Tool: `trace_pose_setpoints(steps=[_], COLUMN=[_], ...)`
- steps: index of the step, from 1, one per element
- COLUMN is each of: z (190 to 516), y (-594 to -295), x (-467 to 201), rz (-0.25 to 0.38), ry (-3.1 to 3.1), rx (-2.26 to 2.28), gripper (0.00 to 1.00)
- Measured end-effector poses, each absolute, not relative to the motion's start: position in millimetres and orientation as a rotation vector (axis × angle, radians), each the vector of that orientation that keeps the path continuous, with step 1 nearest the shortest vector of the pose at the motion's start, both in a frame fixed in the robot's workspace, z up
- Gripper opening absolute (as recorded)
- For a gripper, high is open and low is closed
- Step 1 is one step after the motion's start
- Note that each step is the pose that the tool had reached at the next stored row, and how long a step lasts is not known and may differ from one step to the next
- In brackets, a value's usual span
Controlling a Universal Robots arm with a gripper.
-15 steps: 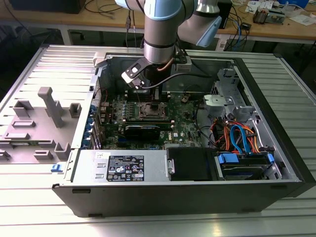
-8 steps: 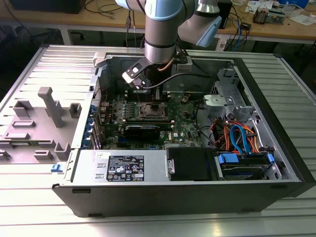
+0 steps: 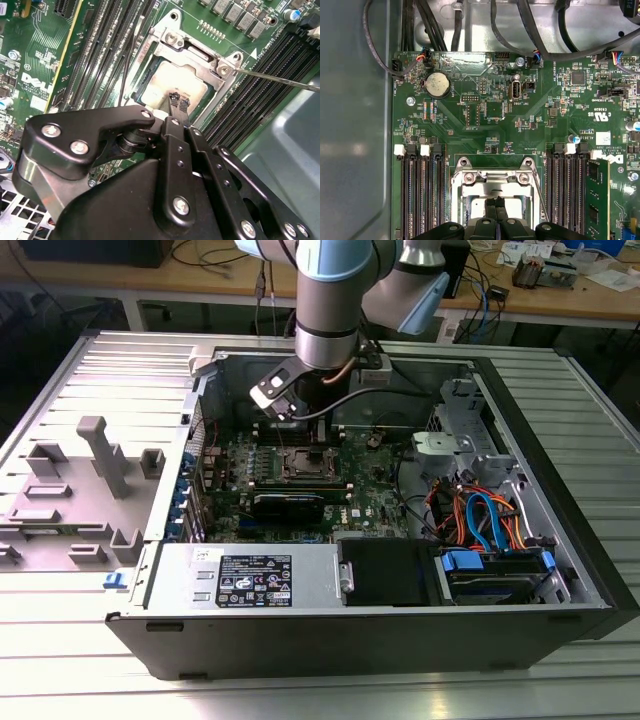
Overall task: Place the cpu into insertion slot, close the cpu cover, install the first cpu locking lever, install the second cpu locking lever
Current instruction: 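Install the first cpu locking lever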
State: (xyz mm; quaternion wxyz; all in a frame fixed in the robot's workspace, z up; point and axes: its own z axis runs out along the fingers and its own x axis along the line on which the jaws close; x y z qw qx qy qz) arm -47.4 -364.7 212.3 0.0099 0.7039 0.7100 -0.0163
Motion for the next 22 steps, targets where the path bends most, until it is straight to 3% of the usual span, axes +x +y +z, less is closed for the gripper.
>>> trace_pose_setpoints(steps=[22], z=[220.5], y=[-364.7], x=[-45.9], rz=[-0.053], ry=[2.237], rx=[2.174], gripper=[0.11])
